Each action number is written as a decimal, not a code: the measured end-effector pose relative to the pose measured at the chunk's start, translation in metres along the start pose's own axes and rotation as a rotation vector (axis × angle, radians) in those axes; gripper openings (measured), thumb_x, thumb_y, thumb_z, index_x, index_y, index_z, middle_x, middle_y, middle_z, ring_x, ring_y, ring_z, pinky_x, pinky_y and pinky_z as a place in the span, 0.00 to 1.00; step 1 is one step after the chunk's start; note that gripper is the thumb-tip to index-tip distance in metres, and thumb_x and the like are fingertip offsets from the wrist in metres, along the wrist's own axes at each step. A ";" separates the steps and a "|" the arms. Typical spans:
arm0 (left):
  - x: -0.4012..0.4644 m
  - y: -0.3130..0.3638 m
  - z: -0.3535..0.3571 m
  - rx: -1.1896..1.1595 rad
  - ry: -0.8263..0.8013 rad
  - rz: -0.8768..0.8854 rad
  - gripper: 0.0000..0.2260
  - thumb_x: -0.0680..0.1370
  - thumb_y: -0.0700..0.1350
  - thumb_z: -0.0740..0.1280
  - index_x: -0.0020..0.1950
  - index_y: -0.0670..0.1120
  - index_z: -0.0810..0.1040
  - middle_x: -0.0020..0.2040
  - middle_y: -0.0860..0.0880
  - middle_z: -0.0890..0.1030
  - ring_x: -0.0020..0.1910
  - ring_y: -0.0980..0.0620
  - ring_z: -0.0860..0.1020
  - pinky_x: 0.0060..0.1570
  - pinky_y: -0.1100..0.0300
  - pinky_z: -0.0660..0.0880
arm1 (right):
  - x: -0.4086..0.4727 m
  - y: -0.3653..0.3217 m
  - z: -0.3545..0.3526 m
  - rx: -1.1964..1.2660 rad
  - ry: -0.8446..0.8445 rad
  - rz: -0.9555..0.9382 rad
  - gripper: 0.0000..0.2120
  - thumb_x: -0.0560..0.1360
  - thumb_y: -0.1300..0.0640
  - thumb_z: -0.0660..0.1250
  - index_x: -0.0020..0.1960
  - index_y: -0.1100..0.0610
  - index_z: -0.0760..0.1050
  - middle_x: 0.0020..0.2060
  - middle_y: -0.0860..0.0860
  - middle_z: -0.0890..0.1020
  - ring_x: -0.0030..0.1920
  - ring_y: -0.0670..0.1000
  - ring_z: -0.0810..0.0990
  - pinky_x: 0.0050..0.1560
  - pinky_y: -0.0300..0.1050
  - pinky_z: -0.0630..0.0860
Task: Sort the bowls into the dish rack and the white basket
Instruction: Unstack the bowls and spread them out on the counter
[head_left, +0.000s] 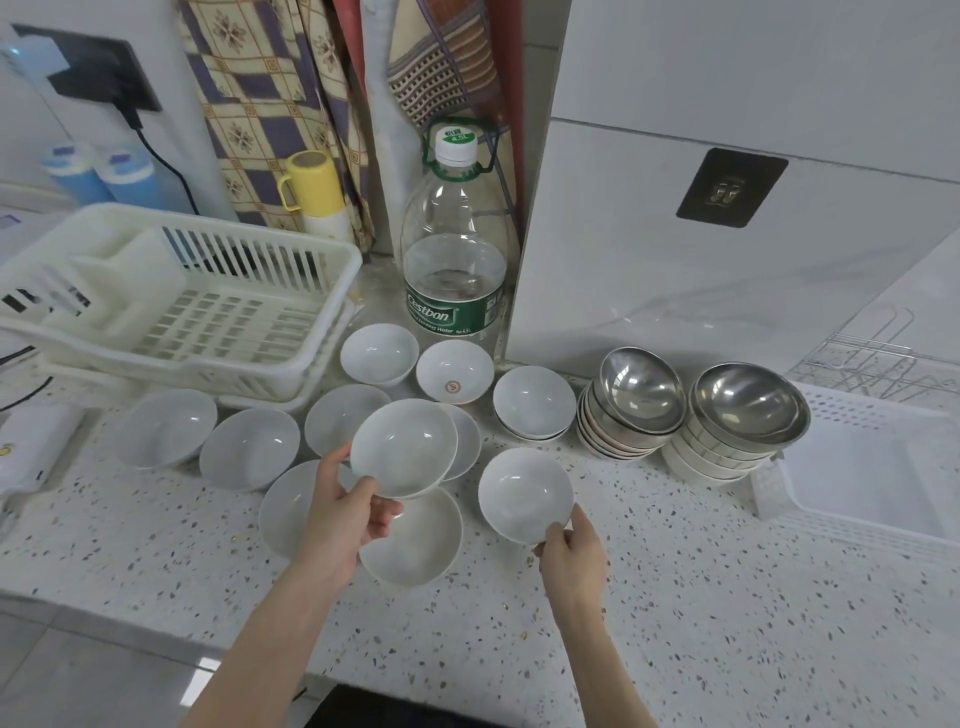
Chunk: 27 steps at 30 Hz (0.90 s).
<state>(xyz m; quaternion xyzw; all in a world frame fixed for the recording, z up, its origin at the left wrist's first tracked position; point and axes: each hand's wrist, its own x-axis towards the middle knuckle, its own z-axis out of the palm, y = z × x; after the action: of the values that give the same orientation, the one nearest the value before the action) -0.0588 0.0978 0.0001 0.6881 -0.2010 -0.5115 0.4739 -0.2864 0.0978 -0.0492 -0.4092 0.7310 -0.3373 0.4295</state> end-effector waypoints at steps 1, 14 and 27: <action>-0.001 -0.001 -0.001 0.004 0.001 -0.002 0.21 0.79 0.33 0.60 0.67 0.54 0.67 0.28 0.42 0.81 0.22 0.53 0.75 0.25 0.60 0.72 | 0.001 0.000 0.001 0.009 -0.001 0.003 0.22 0.78 0.63 0.56 0.69 0.50 0.71 0.32 0.56 0.81 0.34 0.50 0.80 0.29 0.41 0.74; -0.004 -0.009 -0.004 0.028 -0.056 -0.011 0.21 0.78 0.34 0.60 0.64 0.57 0.69 0.30 0.39 0.81 0.24 0.53 0.76 0.23 0.62 0.72 | 0.010 -0.005 0.007 0.108 0.007 0.094 0.22 0.79 0.60 0.58 0.73 0.54 0.67 0.33 0.56 0.83 0.26 0.44 0.79 0.30 0.40 0.72; -0.018 -0.018 -0.003 0.167 -0.253 0.009 0.24 0.78 0.34 0.60 0.65 0.60 0.69 0.32 0.39 0.82 0.26 0.52 0.78 0.24 0.62 0.72 | 0.014 -0.009 -0.001 0.122 -0.060 0.168 0.21 0.80 0.53 0.58 0.73 0.53 0.66 0.35 0.55 0.84 0.25 0.46 0.78 0.26 0.38 0.70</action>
<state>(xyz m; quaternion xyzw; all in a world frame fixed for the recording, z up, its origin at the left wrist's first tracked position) -0.0668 0.1213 -0.0055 0.6541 -0.3040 -0.5737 0.3881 -0.2884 0.0816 -0.0461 -0.3297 0.7276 -0.3315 0.5020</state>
